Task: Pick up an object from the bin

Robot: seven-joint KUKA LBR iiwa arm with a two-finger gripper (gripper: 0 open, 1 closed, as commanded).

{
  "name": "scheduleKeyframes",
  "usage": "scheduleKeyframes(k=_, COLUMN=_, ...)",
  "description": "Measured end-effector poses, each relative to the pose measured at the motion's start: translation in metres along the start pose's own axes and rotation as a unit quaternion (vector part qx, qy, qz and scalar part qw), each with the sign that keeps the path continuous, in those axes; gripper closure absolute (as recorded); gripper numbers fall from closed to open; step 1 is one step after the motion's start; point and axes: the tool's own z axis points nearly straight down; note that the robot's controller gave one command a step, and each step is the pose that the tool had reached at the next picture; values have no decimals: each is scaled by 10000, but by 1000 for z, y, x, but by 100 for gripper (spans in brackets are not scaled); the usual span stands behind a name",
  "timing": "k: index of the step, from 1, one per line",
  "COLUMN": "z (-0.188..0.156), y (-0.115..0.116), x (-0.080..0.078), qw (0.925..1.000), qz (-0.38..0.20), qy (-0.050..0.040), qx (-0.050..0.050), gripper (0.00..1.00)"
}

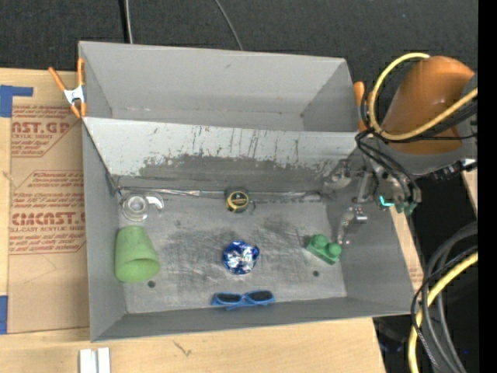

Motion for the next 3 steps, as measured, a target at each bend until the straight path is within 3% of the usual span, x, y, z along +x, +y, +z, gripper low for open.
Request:
scheduleKeyframes(k=1, z=121, y=-35, x=16, qw=9926, qz=1210, qy=-61, qx=-9, gripper=0)
scheduleKeyframes(k=2, z=91, y=-40, x=30, qw=9939, qz=1098, qy=-44, qx=5, gripper=0)
scheduleKeyframes(k=3, z=93, y=-32, x=33, qw=9890, qz=1478, qy=-31, qx=-9, gripper=0)
